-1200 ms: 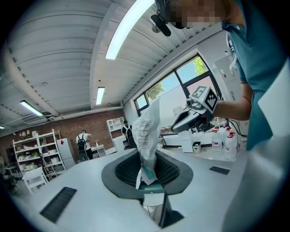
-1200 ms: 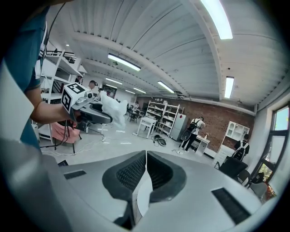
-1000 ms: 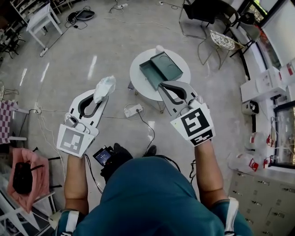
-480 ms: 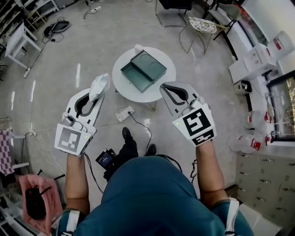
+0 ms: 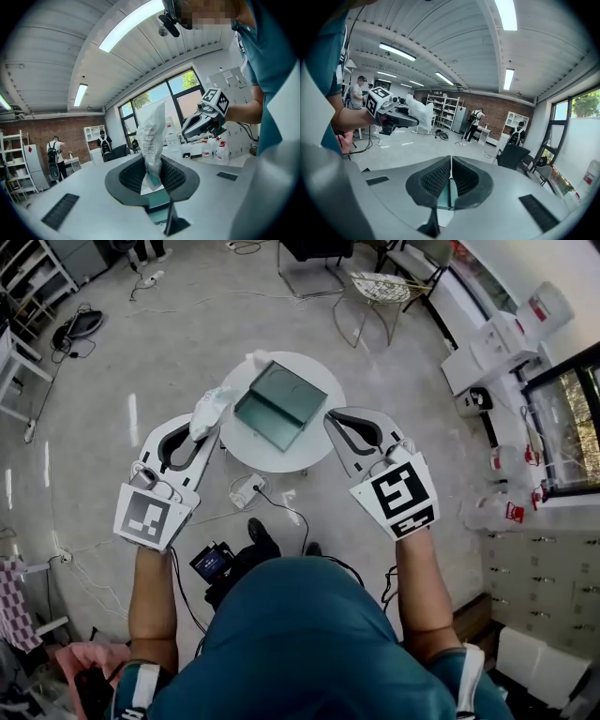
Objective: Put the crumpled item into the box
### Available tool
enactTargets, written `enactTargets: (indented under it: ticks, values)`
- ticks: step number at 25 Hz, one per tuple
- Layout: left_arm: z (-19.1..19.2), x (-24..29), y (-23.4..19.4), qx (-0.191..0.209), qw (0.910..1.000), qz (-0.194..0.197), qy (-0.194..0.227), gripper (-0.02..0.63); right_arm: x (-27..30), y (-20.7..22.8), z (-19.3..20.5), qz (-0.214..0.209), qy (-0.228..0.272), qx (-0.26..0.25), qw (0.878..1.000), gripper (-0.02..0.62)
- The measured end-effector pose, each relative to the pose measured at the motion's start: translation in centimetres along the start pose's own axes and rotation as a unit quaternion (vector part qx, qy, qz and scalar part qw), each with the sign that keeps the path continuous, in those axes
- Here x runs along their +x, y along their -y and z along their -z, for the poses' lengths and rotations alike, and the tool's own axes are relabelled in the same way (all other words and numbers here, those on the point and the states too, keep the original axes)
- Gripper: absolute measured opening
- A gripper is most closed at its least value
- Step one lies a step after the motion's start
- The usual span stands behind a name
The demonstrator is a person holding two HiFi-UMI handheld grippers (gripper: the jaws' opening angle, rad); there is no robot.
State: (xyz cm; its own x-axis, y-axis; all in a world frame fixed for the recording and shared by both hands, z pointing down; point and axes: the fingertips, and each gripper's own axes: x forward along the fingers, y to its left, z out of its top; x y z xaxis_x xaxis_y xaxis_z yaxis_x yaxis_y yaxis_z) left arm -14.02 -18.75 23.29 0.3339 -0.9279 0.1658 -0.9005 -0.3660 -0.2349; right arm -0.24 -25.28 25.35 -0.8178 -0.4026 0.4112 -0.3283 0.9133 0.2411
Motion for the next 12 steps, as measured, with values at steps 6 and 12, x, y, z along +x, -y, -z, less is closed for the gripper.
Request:
enactTargets:
  ticks: [6, 12]
  values:
    - [1.8, 1.8, -5.1, -0.007, 0.9994, 0.030, 0.013, 0.083, 4.6, 0.7, -1.5, 0.025, -0.018, 0.006, 1.000, 0.038]
    - [3.7, 3.1, -9.2, -0.013, 0.9986, 0.046, 0.023, 0.083, 8.5, 0.8, -2.6, 0.034, -0.033, 0.006, 0.999, 0.038]
